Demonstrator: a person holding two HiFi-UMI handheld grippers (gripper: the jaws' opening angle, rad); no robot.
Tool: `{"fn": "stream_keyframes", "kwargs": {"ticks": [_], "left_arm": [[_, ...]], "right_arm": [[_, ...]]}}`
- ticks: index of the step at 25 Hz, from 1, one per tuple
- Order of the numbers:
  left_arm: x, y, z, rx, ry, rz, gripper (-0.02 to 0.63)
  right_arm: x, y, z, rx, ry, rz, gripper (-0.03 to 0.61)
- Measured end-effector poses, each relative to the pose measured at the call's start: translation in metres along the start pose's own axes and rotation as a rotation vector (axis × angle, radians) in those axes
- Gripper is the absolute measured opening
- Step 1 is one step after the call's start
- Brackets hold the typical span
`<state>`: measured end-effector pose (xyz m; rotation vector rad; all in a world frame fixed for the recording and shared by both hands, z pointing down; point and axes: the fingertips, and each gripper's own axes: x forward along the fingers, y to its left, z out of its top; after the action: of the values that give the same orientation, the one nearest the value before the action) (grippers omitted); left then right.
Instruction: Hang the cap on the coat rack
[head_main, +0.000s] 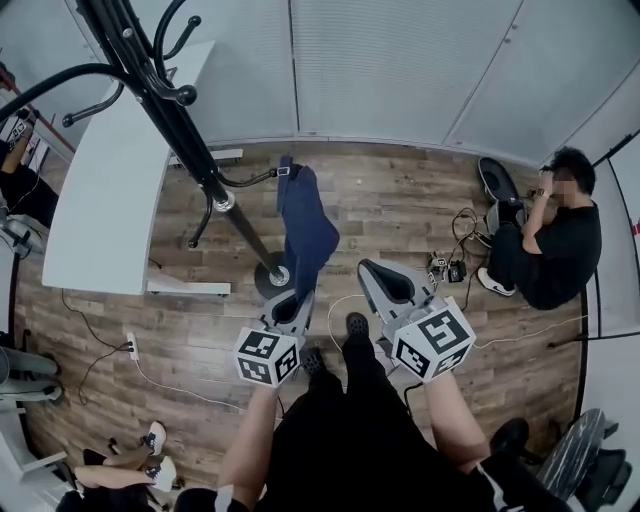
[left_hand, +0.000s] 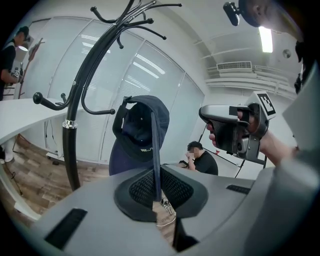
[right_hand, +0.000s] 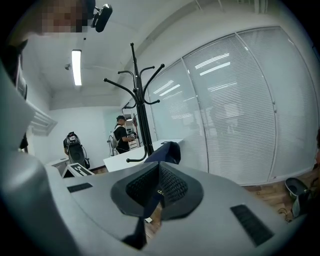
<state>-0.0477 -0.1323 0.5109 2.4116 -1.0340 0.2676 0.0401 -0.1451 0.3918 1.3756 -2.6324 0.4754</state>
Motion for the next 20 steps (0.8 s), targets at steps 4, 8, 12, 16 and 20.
{"fn": "stream_keyframes", "kwargs": {"ticks": [4, 8, 12, 16, 20], "left_arm": [[0.007, 0.009, -0.001, -0.001, 0.005, 0.015, 0.029], [0.010, 0.013, -0.004, -0.004, -0.002, 0.031, 0.029], [0.012, 0.016, -0.003, -0.029, -0.019, 0.042, 0.029], [0.014, 0.019, -0.006, -0.048, -0.026, 0.052, 0.029], [0.014, 0.023, -0.010, -0.071, -0.036, 0.068, 0.029]], "right_arm": [[0.009, -0.007, -0.009, 0.019, 0.031, 0.012, 0.032], [0.011, -0.008, -0.023, 0.027, 0.073, 0.026, 0.032], [0.017, -0.011, -0.026, 0.024, 0.100, 0.038, 0.031], [0.020, -0.014, -0.028, 0.022, 0.113, 0.046, 0.032], [0.021, -0.015, -0.032, 0.020, 0.130, 0.051, 0.031]]}}
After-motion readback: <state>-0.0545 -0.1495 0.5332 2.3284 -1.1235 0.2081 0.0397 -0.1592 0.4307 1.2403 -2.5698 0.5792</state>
